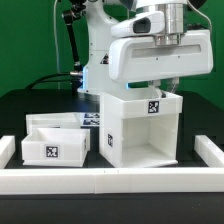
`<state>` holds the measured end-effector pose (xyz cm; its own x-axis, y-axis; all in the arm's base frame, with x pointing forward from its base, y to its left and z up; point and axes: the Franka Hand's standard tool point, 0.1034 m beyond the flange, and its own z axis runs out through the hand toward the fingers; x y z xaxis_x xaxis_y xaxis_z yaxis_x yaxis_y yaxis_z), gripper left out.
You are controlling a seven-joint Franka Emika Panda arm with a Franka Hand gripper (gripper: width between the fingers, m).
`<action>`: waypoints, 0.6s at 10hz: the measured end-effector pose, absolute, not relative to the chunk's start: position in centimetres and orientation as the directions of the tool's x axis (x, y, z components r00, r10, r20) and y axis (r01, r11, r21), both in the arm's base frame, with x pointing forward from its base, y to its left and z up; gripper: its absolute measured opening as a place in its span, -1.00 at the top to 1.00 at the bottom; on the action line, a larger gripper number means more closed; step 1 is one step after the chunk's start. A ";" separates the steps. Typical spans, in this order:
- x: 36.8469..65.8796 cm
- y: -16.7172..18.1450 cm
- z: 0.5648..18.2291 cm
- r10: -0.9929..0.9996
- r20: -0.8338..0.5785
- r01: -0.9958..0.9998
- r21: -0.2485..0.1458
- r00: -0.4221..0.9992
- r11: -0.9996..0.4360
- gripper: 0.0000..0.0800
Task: Assemble drawer
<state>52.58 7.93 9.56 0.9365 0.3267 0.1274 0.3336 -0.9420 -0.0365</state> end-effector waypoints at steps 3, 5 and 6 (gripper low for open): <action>55.4 9.1 9.6 0.259 0.165 0.270 -0.048 0.952 -0.962 0.91; 56.9 9.8 9.7 0.231 0.186 0.245 -0.055 0.955 -0.968 0.91; 56.9 9.7 9.8 0.232 0.186 0.246 -0.054 0.955 -0.968 0.91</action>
Offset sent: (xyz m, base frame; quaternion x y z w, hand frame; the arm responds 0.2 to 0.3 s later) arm 0.0313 0.0123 -0.0218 -0.0108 0.0006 0.0773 0.9969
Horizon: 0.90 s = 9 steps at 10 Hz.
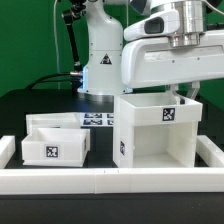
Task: Assemble drawer
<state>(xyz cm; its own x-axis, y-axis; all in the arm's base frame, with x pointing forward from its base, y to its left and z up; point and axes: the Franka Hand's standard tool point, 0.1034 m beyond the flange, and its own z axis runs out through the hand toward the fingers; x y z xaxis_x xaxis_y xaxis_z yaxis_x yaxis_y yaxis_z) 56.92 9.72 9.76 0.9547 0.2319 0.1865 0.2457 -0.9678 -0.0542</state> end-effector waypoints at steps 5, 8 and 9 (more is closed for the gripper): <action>57.3 10.0 10.1 0.011 0.187 0.030 -0.098 0.982 -0.995 0.91; 57.4 10.0 10.1 -0.169 0.191 -0.144 -0.137 0.967 -0.980 0.91; 57.6 10.1 10.2 -0.253 0.184 -0.227 -0.149 0.950 -0.962 0.90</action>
Offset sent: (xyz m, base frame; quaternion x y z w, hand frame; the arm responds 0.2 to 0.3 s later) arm 0.0000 0.0000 0.0000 0.0000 0.0000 0.1938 0.9810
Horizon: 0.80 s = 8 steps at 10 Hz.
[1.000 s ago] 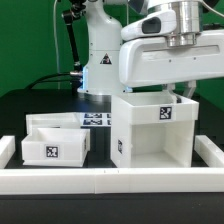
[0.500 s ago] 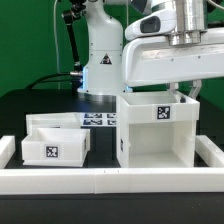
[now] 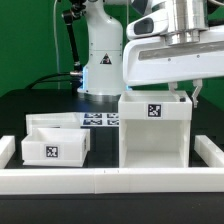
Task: Assemble drawer
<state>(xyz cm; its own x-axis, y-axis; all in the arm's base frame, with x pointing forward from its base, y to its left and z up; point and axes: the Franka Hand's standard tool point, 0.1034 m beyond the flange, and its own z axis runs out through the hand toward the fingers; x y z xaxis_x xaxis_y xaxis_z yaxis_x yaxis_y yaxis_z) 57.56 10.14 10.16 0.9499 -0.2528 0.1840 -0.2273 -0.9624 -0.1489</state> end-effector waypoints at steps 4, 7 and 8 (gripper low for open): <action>58.7 9.4 10.6 -0.471 0.202 -0.430 -0.216 0.859 -0.877 0.90; 59.0 9.8 11.1 -0.595 0.168 -0.545 -0.266 0.786 -0.795 0.89; 59.2 9.9 11.3 -0.643 0.154 -0.589 -0.285 0.750 -0.756 0.89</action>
Offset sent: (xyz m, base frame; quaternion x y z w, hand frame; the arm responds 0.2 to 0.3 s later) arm 0.0000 -0.0221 -0.0225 -0.0080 0.0254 0.1690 0.9853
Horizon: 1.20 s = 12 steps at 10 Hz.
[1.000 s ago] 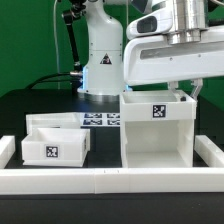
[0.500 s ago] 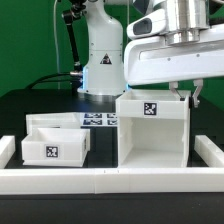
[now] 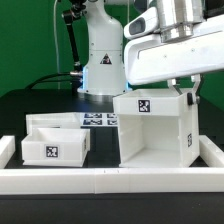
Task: Assemble drawer
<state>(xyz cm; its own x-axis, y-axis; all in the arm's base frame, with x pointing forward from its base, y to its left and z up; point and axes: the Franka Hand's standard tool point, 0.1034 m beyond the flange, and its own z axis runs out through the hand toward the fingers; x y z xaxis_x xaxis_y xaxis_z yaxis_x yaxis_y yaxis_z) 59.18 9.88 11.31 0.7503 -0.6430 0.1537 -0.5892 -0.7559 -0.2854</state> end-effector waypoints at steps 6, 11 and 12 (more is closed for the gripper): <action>60.2 7.9 11.7 -0.884 0.046 -0.811 -0.378 0.464 -0.446 0.89; 60.5 7.6 12.1 -0.967 -0.051 -0.891 -0.402 0.251 -0.210 0.88; 60.8 7.5 12.0 -0.974 -0.068 -0.898 -0.405 0.216 -0.171 0.88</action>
Offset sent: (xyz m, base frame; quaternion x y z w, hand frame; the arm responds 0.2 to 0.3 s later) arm -0.0105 -0.0162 -0.0202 -0.0785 -0.0564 0.2509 0.9632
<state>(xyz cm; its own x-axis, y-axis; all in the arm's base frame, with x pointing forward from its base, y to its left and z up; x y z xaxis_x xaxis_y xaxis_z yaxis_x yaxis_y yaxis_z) 60.79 7.54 11.98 0.2165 -0.9739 -0.0684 -0.8983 -0.1713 -0.4046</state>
